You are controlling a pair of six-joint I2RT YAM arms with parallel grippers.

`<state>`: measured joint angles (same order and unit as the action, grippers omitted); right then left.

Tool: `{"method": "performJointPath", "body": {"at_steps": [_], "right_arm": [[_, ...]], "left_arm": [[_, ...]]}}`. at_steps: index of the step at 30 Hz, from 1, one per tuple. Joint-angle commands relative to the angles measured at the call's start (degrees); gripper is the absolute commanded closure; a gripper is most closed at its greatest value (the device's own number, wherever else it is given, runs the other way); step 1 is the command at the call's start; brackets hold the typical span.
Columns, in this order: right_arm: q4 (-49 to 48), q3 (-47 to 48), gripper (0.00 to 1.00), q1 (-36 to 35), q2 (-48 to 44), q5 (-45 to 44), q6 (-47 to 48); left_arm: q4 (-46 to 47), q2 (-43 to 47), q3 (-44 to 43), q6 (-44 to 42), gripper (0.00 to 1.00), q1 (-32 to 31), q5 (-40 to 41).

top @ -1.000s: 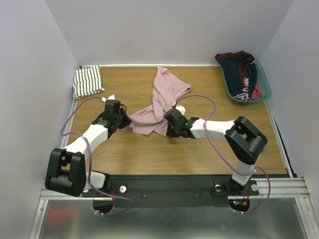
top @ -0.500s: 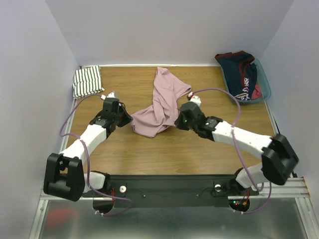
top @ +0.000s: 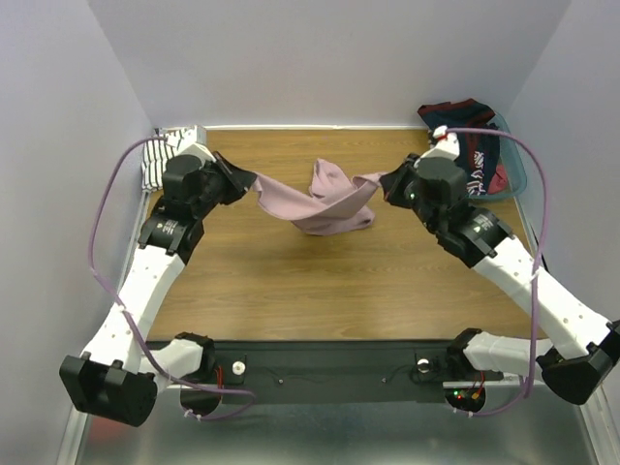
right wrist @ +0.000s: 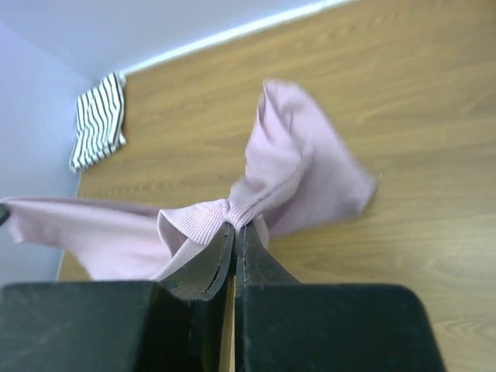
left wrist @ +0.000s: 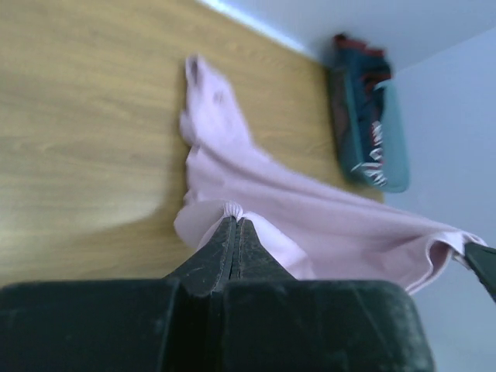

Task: Fold and stack the tank tops
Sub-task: Flatten the tank top out

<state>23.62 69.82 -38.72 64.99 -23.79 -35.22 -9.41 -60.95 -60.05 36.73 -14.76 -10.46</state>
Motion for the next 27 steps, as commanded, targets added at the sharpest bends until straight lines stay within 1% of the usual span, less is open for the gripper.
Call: {"method": "performJointPath", "body": {"at_steps": [1, 6, 8, 12, 15, 18, 21, 24, 25, 26, 27], "right_arm": [[1.43, 7.69, 1.0, 1.1, -1.8, -3.63, 4.72], [2.48, 17.34, 1.0, 1.1, -2.59, -5.47, 7.62], [2.75, 21.73, 1.0, 1.1, -2.85, -5.74, 8.76], [2.84, 27.28, 1.0, 1.01, -3.55, -5.83, 10.17], [2.84, 29.66, 1.0, 1.1, -4.26, -5.48, 10.7], [2.75, 30.11, 1.0, 1.1, -3.74, -5.12, 10.88], [2.66, 30.11, 1.0, 1.01, -1.81, -5.65, 11.84], [2.14, 31.25, 0.99, 1.1, 3.46, -6.62, 13.33], [1.96, 32.04, 0.99, 1.36, 7.13, -5.92, 13.77], [1.7, 32.83, 0.99, 2.24, 9.69, -4.61, 13.86], [1.61, 35.36, 0.99, 6.16, 11.98, 1.41, 13.43]], "left_arm": [[0.01, 3.82, -8.13, 0.97, 1.0, 0.26, -0.53], [-1.66, 6.1, -14.65, 2.38, 1.0, 0.26, 0.0], [-2.1, 6.8, -19.03, 3.52, 1.0, 0.26, 0.87], [-2.11, 7.51, -23.52, 5.71, 1.0, 0.26, 1.75], [-1.06, 8.3, -25.28, 8.09, 1.0, 0.26, 3.07], [0.35, 7.95, -26.25, 9.5, 1.0, 0.26, 4.74], [1.93, 6.11, -26.52, 10.55, 1.0, 0.26, 5.01], [5.18, 2.25, -25.56, 12.04, 1.0, 0.26, 3.87], [7.19, 0.93, -25.21, 12.48, 1.0, 0.26, 3.78], [8.34, -2.3, -25.29, 12.66, 1.0, 0.35, 3.6], [10.62, -4.16, -26.16, 12.75, 1.0, 0.7, 2.3]]}}
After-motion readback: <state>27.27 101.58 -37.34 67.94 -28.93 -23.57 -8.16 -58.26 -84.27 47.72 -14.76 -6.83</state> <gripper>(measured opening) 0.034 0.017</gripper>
